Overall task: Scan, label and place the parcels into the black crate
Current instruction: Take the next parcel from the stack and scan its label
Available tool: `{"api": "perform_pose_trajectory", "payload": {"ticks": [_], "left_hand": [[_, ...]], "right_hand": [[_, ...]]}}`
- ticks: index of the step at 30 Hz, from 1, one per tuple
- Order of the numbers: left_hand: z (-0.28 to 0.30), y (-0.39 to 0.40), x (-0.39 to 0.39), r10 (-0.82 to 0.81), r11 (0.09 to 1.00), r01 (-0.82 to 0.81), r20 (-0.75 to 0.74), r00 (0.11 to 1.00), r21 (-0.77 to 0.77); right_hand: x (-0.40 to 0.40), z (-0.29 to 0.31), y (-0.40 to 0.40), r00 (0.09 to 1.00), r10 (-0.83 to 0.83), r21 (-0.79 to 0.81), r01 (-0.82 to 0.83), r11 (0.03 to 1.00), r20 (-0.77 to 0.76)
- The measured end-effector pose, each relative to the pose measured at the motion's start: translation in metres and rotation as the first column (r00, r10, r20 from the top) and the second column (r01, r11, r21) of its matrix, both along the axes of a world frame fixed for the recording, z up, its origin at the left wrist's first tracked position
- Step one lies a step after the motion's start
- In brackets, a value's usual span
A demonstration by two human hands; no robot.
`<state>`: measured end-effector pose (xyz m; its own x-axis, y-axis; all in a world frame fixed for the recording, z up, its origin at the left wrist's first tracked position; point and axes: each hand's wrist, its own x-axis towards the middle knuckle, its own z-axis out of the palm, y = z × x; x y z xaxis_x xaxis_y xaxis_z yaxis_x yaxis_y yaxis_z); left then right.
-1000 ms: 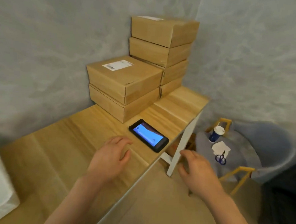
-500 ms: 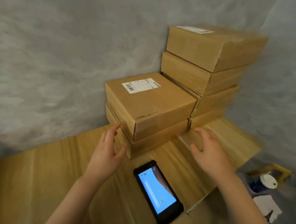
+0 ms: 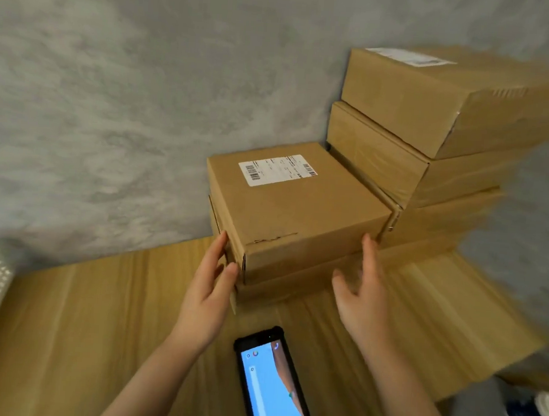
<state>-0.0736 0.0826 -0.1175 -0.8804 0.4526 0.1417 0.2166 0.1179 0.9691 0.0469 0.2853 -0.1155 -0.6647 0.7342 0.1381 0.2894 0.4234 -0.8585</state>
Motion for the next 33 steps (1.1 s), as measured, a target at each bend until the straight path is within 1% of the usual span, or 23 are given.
{"api": "perform_pose_trajectory", "payload": {"ticks": [3,5,7,9,12,16,19,22,25,28,31,33], "left_hand": [[0.005,0.002,0.013,0.084,0.992,-0.087,0.037,0.996,0.091],[0.005,0.000,0.022,0.139,0.981,-0.144,0.047,0.989,0.130],[0.004,-0.005,0.030,0.178,0.971,-0.187,0.073,0.981,0.148],[0.004,-0.007,0.032,0.183,0.973,-0.194,0.090,0.979,0.125],[0.012,-0.004,0.032,0.215,0.972,-0.225,0.137,0.967,0.064],[0.026,0.005,0.026,0.144,0.980,-0.168,0.207,0.968,0.106],[0.025,0.003,0.035,0.111,0.984,-0.133,0.178,0.978,0.116],[0.023,-0.007,0.050,0.119,0.980,-0.132,0.098,0.988,0.148],[0.017,-0.023,0.066,0.142,0.977,-0.143,0.019,0.990,0.159],[0.001,-0.047,0.084,0.132,0.988,-0.128,-0.040,0.990,0.091],[-0.016,-0.076,0.094,0.113,0.993,-0.114,-0.038,0.993,-0.020],[-0.023,-0.099,0.094,0.098,0.992,-0.102,-0.049,0.994,-0.080]], "right_hand": [[0.002,-0.007,-0.004,0.995,0.058,-0.001,-0.059,0.998,-0.077],[0.006,-0.007,-0.001,0.987,0.064,-0.062,-0.074,0.995,-0.148],[0.007,-0.002,0.004,0.971,0.024,-0.143,-0.060,0.988,-0.238],[0.002,0.003,0.011,0.958,-0.045,-0.224,-0.021,0.974,-0.283],[-0.006,0.005,0.012,0.969,-0.010,-0.240,-0.052,0.969,-0.248],[-0.008,0.008,-0.002,0.972,0.033,-0.217,-0.084,0.973,-0.231],[-0.008,0.014,-0.015,0.972,0.074,-0.217,-0.123,0.968,-0.222],[-0.007,0.021,-0.035,0.971,0.107,-0.230,-0.157,0.960,-0.215],[-0.011,0.033,-0.063,0.960,0.125,-0.294,-0.198,0.935,-0.249],[-0.021,0.041,-0.091,0.951,0.109,-0.313,-0.202,0.928,-0.289],[-0.032,0.046,-0.112,0.953,0.098,-0.298,-0.186,0.936,-0.288],[-0.038,0.048,-0.121,0.953,0.101,-0.322,-0.195,0.926,-0.286]]}}
